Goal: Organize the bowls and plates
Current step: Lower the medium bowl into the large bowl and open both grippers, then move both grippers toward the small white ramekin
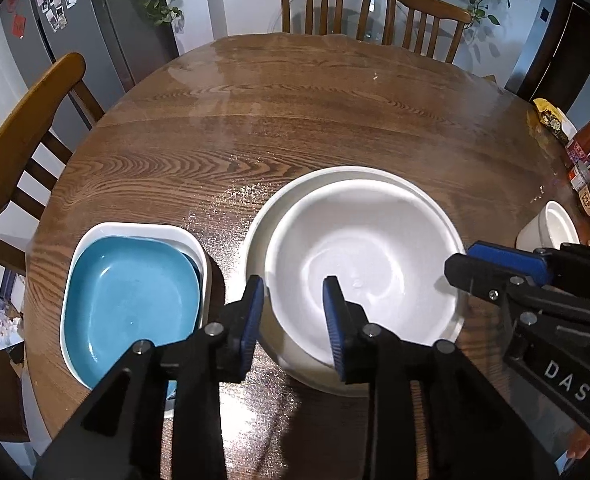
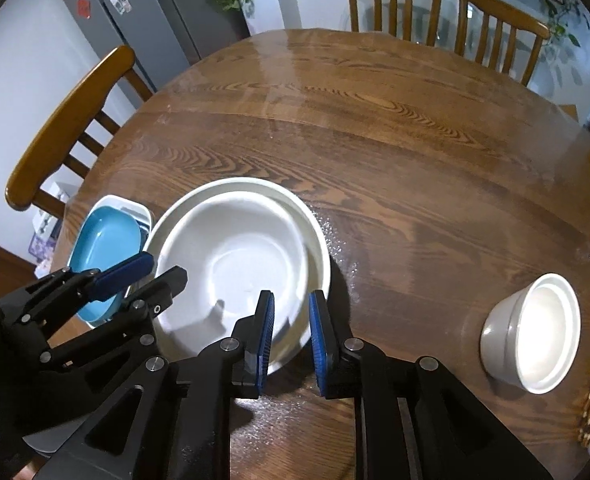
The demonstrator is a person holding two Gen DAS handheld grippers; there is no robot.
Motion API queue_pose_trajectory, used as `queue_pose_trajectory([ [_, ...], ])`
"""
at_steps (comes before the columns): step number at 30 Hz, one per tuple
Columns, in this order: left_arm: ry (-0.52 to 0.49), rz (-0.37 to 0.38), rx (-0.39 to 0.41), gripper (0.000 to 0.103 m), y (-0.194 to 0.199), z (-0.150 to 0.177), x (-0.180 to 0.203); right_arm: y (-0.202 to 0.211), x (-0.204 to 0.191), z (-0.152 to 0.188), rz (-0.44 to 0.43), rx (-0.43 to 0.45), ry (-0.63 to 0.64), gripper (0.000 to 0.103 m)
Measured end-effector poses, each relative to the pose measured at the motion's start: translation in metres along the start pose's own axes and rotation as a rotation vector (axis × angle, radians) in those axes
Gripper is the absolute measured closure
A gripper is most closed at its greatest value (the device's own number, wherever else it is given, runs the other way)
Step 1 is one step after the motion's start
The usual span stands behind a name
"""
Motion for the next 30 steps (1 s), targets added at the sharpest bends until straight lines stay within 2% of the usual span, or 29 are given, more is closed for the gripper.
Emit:
queue_pose_trajectory([
  [3, -0.001, -0.005, 0.011, 0.063, 0.004, 0.000, 0.000, 0.007, 0.003, 0.001, 0.002, 0.018, -0.005, 0.085],
  [5, 0.001, -0.008, 0.022, 0.049, 0.009, 0.000, 0.001, 0.014, 0.004, 0.002, -0.004, 0.036, -0.009, 0.085],
  [9, 0.004, -0.012, 0.038, 0.040, 0.019, 0.000, 0.002, 0.031, 0.008, 0.007, -0.021, 0.071, -0.012, 0.085],
  [11, 0.008, -0.002, 0.038, 0.027, 0.024, 0.001, 0.002, 0.040, 0.010, 0.010, -0.027, 0.092, -0.016, 0.081],
  [13, 0.011, 0.002, 0.045, 0.023, 0.030, 0.002, 0.005, 0.051, 0.014, 0.013, -0.036, 0.120, -0.025, 0.059],
  [15, 0.011, 0.010, 0.052, 0.020, 0.035, 0.003, 0.008, 0.063, 0.020, 0.019, -0.042, 0.157, -0.039, 0.052],
  [19, 0.014, 0.009, 0.064, 0.018, 0.044, 0.005, 0.015, 0.077, 0.035, 0.026, -0.038, 0.191, -0.079, 0.051],
  [25, 0.018, 0.000, 0.075, 0.007, 0.049, 0.005, 0.025, 0.093, 0.064, 0.043, -0.040, 0.219, -0.162, 0.051],
  [30, -0.016, 0.024, 0.057, 0.007, 0.048, 0.005, 0.047, 0.099, 0.093, 0.060, -0.014, 0.220, -0.229, 0.051],
])
Point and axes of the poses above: each gripper's, at about its wrist camera, not at the fingertips, and y roughly against the way its jaws point, x to its right, z to its underside, the point moved 3 cm from there along -y, roughly the way its jaws point, and after that the axes turned 5 degrees about -y, right-handed, at the moved point
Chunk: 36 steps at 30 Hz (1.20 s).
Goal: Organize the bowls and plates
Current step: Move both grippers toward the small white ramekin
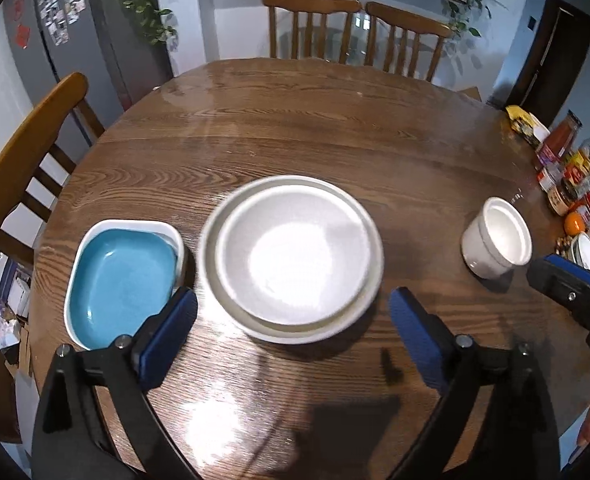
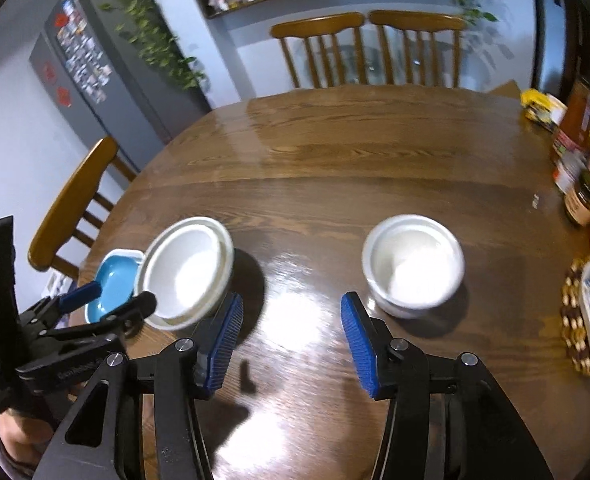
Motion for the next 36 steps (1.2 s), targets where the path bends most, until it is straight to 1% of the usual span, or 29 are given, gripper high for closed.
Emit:
queue_pose_trajectory([
  [13, -0.110, 0.055, 0.007, 0.007, 0.005, 0.002, 0.064, 0.030, 0.072, 0.020, 0.060, 0.026, -0.119, 0.051],
  [19, -0.134, 0.066, 0.008, 0.007, 0.005, 0.004, 0.091, 0.038, 0.093, 0.024, 0.072, 0.031, -0.143, 0.051],
  [21, -0.134, 0.067, 0.008, 0.007, 0.005, 0.003, 0.098, 0.043, 0.106, 0.024, 0.079, 0.033, -0.148, 0.051],
  [28, -0.129, 0.058, 0.013, 0.007, -0.002, -0.007, 0.118, 0.044, 0.122, 0.012, 0.079, 0.030, -0.128, 0.051],
  [36, -0.144, 0.021, 0.040, 0.007, -0.013, -0.026, 0.138, 0.022, 0.121, -0.009, 0.045, -0.004, -0.073, 0.051],
])
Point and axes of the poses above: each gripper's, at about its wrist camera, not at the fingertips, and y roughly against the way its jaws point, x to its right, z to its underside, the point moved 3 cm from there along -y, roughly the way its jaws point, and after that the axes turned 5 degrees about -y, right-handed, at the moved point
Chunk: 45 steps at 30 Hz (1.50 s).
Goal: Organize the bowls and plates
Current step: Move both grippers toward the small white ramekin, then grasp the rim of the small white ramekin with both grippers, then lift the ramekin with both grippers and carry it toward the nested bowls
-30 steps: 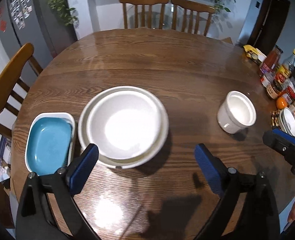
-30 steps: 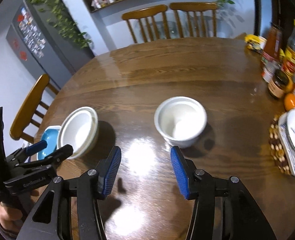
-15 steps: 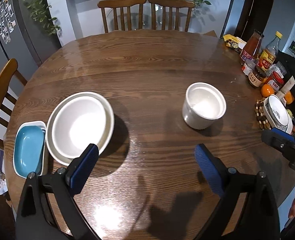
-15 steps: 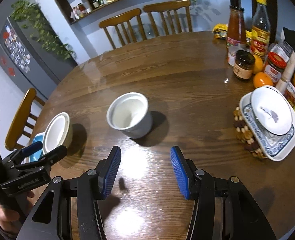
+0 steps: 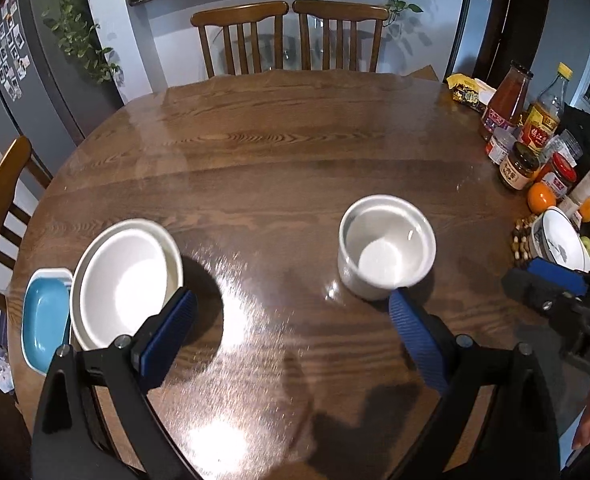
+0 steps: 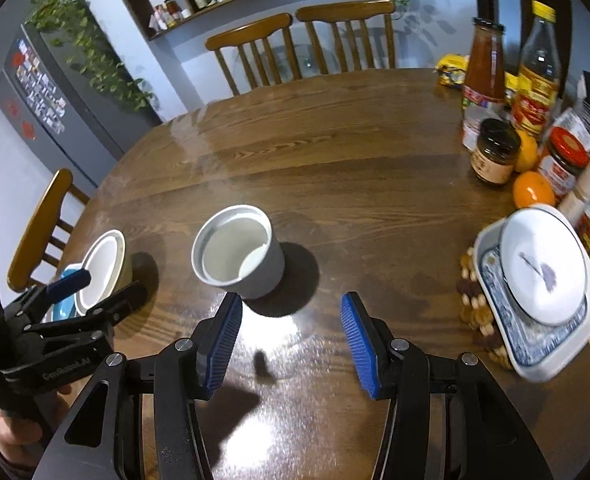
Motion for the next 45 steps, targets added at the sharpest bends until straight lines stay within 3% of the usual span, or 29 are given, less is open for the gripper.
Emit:
queue_pose_trajectory([
  [5, -0.025, -0.020, -0.007, 0.007, -0.017, -0.010, 0.008, -0.021, -0.002, -0.014, -0.037, -0.035, -0.002, 0.051],
  [18, -0.015, 0.035, -0.104, 0.016, -0.062, -0.018, 0.019, -0.078, 0.002, -0.034, -0.121, -0.152, -0.022, 0.051],
  [25, -0.023, 0.065, -0.140, 0.036, -0.076, -0.020, 0.025, -0.095, 0.002, -0.036, -0.142, -0.191, -0.015, 0.051],
  [29, -0.019, 0.085, -0.159, 0.058, -0.083, -0.019, 0.027, -0.101, 0.003, -0.036, -0.148, -0.208, -0.022, 0.067],
  [30, -0.020, 0.088, -0.160, 0.059, -0.084, -0.019, 0.027, -0.101, 0.004, -0.036, -0.150, -0.208, -0.024, 0.073],
  [32, -0.018, 0.091, -0.158, 0.061, -0.083, -0.018, 0.027, -0.101, 0.005, -0.036, -0.161, -0.209, -0.032, 0.076],
  [38, -0.019, 0.118, -0.148, 0.082, -0.082, -0.019, 0.034, -0.098, -0.002, -0.035, -0.156, -0.203, -0.009, 0.085],
  [45, -0.024, 0.108, -0.137, 0.083, -0.081, -0.018, 0.036, -0.098, -0.004, -0.034, -0.147, -0.191, -0.013, 0.085],
])
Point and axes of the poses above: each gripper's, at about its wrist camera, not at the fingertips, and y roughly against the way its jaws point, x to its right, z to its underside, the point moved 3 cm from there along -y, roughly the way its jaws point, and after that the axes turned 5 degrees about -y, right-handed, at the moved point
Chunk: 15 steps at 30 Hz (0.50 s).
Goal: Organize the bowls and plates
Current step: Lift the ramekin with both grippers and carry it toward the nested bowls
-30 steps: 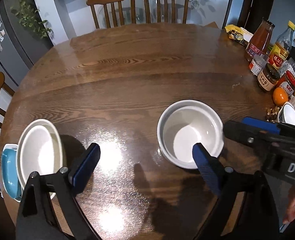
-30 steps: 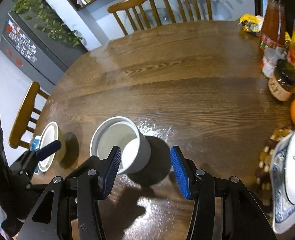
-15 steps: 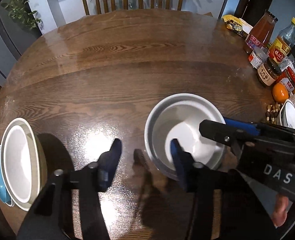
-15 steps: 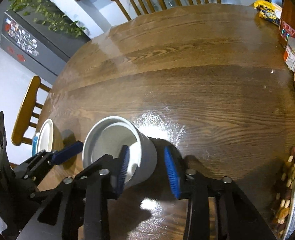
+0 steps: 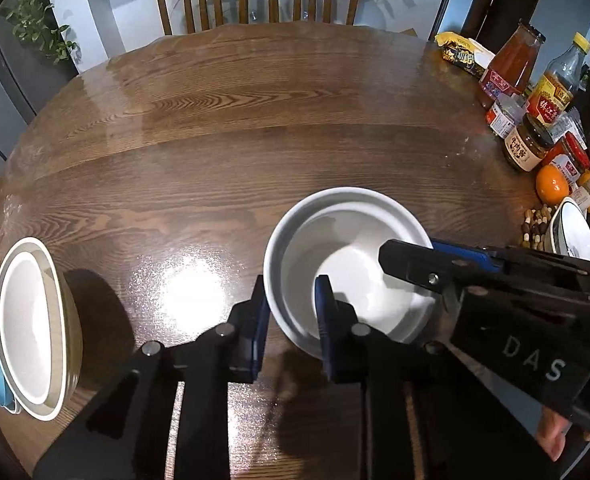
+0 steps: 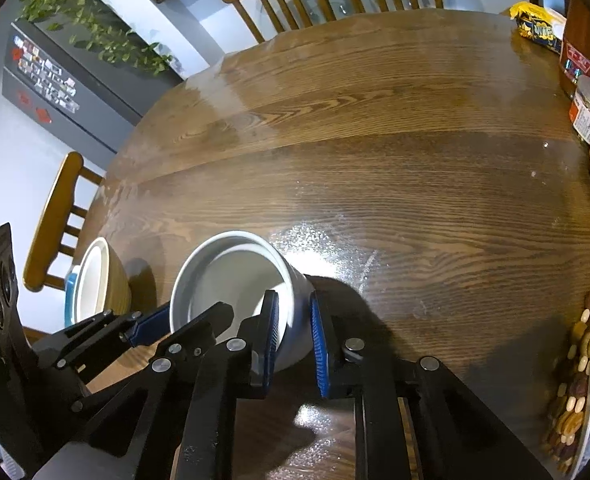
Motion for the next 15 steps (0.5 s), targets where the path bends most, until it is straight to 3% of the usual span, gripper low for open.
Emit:
queue_pose_trajectory([
  [15, -0.010, -0.021, 0.041, 0.083, 0.011, 0.004, 0.001, 0.004, -0.003, 0.005, 0.004, 0.018, -0.014, 0.085],
])
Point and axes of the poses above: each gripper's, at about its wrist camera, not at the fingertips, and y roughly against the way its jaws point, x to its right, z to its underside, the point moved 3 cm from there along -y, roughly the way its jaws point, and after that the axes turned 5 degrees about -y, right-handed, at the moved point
